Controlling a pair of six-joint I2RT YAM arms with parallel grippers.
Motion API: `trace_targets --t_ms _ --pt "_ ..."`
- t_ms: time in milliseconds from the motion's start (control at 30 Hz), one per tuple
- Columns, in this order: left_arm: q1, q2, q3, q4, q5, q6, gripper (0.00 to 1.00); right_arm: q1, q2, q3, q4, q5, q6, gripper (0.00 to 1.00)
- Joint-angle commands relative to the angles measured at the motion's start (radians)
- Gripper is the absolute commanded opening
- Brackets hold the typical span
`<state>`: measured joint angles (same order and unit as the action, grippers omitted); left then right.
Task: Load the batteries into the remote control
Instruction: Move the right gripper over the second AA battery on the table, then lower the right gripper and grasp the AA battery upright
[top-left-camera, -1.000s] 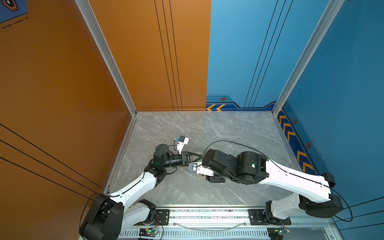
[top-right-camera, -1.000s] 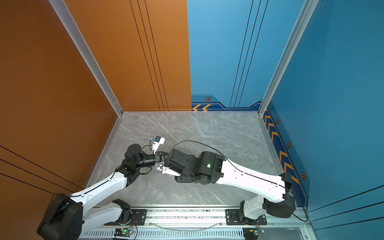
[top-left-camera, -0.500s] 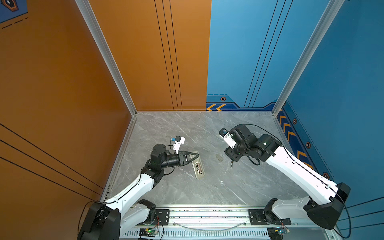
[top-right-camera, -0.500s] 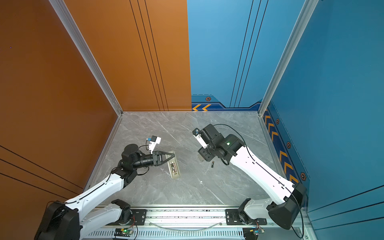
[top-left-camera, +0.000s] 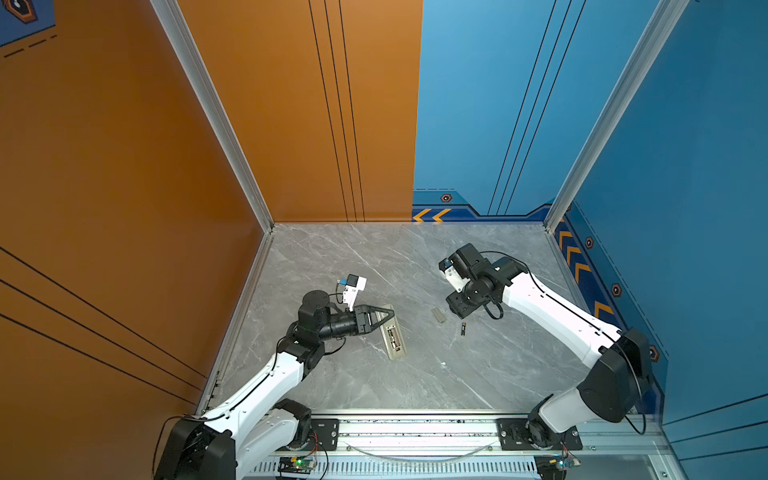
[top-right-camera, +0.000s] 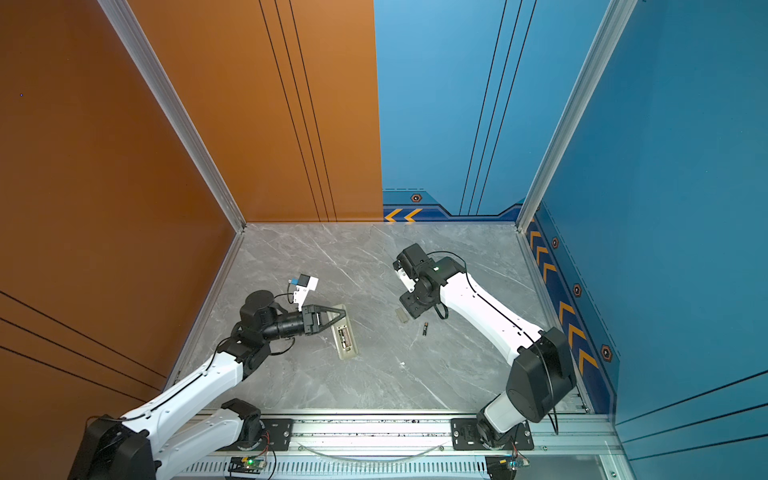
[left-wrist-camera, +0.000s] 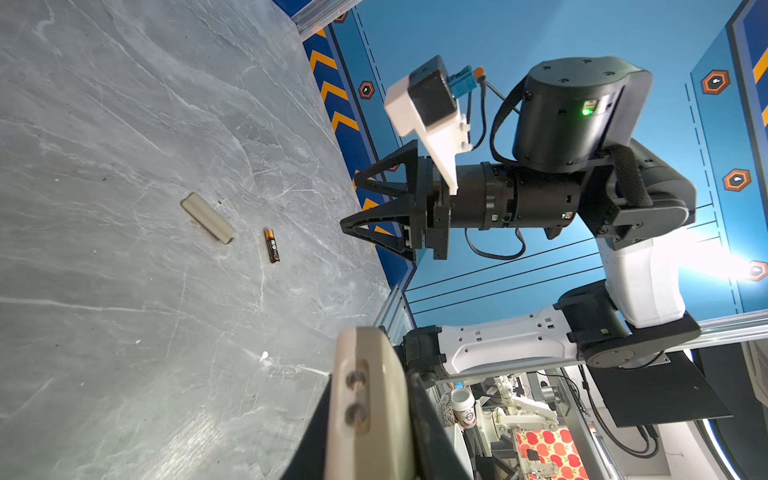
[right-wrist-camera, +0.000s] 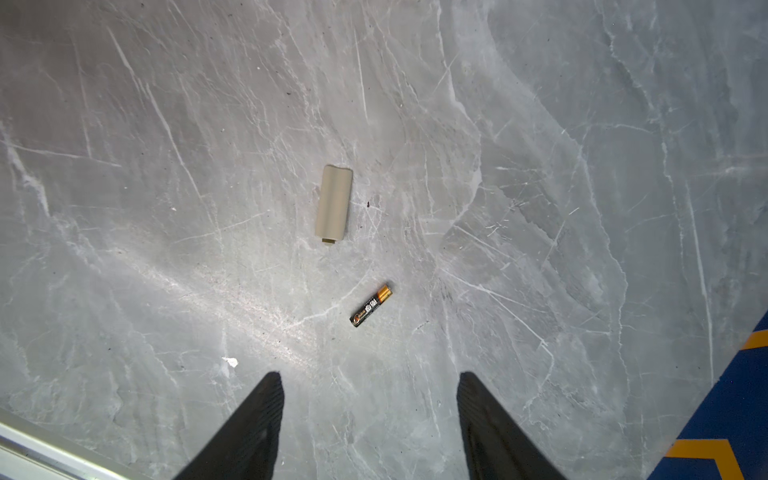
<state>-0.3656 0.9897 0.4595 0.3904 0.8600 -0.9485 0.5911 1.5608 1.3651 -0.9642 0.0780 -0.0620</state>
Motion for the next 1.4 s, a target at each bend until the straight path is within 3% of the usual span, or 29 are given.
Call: trace_targets --t_ms 0,633,1367 --pt "0.014 -0.007 -0.013 -0.002 -0.005 0.021 0.00 -0.010 0.040 -0.010 0.021 -0.012 0.020 0.64" --pt "0.014 0.009 0.001 -0.005 -0.027 0.040 0.00 -0.142 0.106 -0.139 0.108 -0.114 0.133 0.55" --pt "-0.018 0.007 -0.007 -0.006 -0.087 0.076 0.00 -0.156 0.201 -0.193 0.160 -0.114 0.170 0.48"
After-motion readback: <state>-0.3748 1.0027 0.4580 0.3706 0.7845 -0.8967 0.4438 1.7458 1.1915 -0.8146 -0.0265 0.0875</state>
